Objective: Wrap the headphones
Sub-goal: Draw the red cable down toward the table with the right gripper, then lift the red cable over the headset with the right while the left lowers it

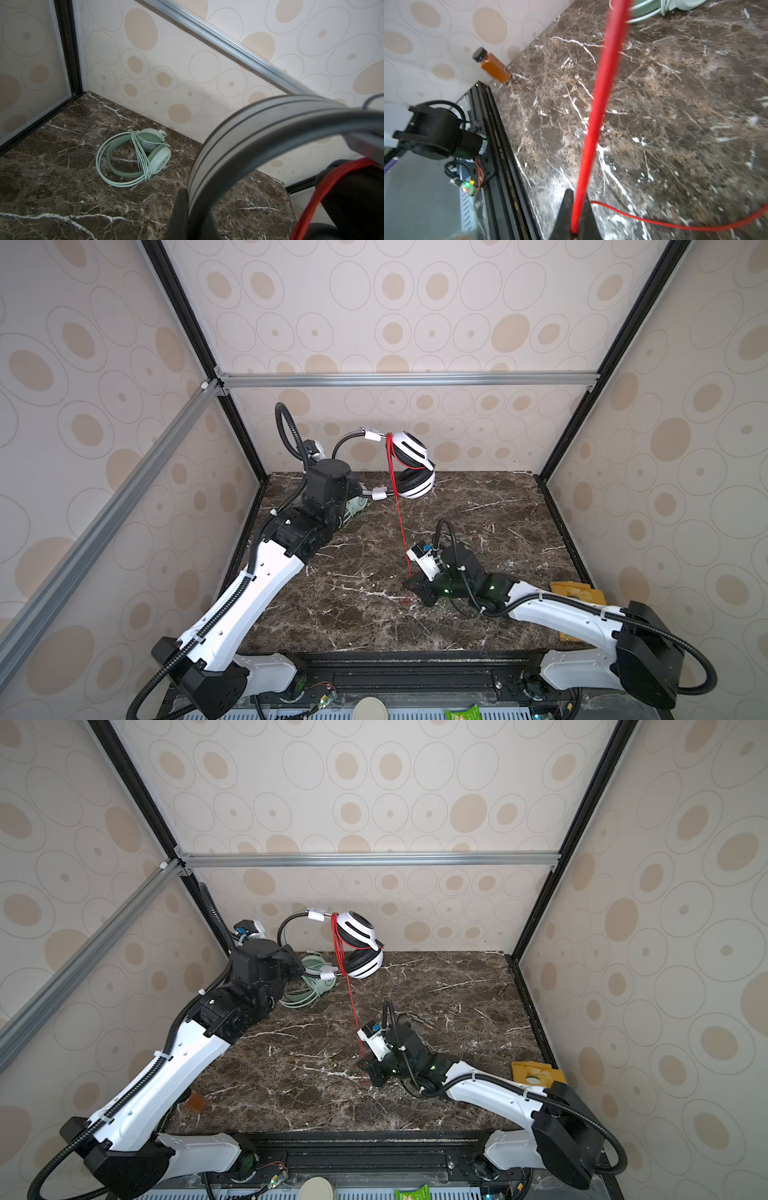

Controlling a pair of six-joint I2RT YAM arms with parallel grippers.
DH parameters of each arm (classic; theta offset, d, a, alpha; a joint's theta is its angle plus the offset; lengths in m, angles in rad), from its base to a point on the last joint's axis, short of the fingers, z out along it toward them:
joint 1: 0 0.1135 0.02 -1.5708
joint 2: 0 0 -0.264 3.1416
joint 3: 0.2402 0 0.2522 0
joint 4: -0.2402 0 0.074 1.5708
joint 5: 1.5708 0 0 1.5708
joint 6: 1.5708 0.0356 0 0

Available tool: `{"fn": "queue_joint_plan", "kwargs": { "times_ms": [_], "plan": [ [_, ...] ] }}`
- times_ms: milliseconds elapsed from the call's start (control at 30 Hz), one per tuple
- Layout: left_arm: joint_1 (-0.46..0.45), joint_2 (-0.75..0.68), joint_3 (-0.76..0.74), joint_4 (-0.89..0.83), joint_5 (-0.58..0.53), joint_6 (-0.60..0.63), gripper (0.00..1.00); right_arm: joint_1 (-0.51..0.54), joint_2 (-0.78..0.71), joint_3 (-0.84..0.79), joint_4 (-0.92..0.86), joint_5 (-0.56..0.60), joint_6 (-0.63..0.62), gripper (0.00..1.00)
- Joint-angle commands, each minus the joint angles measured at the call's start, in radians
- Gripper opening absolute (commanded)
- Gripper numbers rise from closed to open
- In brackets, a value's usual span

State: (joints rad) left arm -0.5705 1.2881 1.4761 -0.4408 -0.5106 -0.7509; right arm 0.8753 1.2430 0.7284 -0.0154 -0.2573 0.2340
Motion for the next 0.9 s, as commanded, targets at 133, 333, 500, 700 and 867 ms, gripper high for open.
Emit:
{"fn": "queue_joint_plan", "kwargs": {
  "times_ms": [133,333,500,700,867],
  "plan": [
    [-0.003,0.015,-0.063,0.129,-0.115,-0.067,0.00,0.085,-0.182,0.092,-0.459,0.211,-0.134,0.00],
    [-0.008,0.050,-0.117,0.112,-0.096,-0.084,0.00,0.097,-0.207,0.258,-0.635,0.248,-0.196,0.00],
    [-0.035,0.075,-0.151,0.114,-0.106,-0.042,0.00,0.103,-0.151,0.426,-0.761,0.318,-0.257,0.00],
    [-0.119,0.100,-0.173,0.122,-0.224,0.028,0.00,0.105,-0.060,0.665,-0.878,0.412,-0.350,0.00],
    [-0.167,0.116,-0.190,0.147,-0.197,0.121,0.00,0.103,0.044,0.841,-0.947,0.566,-0.433,0.00]
  ]
}}
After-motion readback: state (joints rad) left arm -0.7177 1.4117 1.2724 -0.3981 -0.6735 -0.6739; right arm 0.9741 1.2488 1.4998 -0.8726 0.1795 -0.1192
